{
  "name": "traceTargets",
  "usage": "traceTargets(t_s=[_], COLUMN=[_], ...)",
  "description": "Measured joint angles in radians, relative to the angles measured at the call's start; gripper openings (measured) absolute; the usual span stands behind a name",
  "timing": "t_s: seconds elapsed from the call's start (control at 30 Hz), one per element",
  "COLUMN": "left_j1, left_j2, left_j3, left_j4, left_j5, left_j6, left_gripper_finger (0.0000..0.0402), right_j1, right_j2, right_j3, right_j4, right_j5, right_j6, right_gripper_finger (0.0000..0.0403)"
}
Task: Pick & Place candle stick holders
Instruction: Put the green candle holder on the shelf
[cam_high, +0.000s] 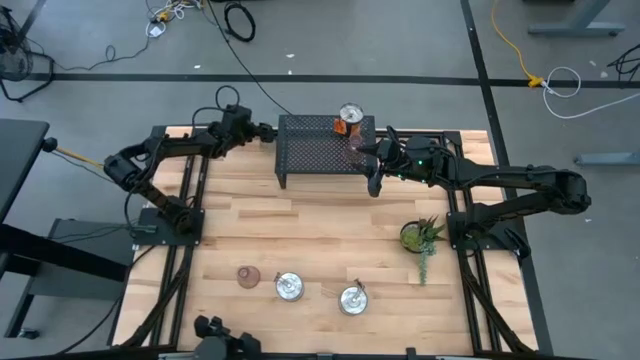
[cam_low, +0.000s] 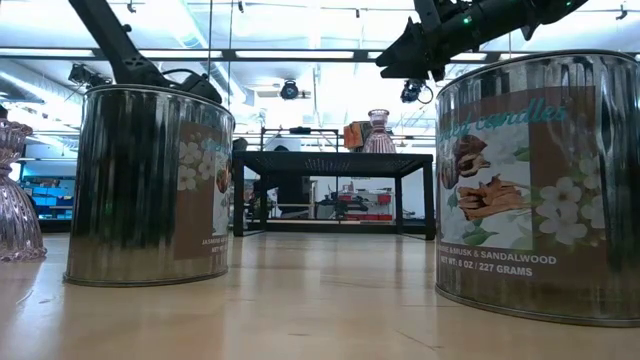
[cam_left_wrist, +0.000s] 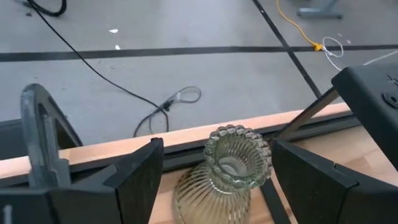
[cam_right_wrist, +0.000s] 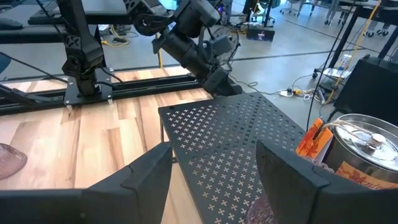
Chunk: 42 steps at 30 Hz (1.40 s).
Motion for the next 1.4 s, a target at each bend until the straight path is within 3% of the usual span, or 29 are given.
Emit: traceTargets(t_s=[0.27, 1.2, 1.4], left_j1=[-0.002, 0.002, 0.005], left_j2=[-0.002, -0.074, -0.073], left_j3=[0.004, 0.000, 0.000], left_j4=[-0.060, -0.202, -0.203], left_j5=[0.034, 0.001, 0.002], left_j6=[0.004, 0.060, 0.060], left_gripper_finger=[0.0298, 0.0297, 0.0255], right_j1=[0.000, 0.000, 0.000], right_j2=[0.000, 0.009, 0.028], right_j3=[0.000, 0.000, 0.000], right_j4=[0.000, -0.007, -0.012], right_j5=[0.000, 0.000, 0.000], right_j6=[-0.001, -0.001, 0.000], right_gripper_finger=[0.0231, 0.0231, 0.0231])
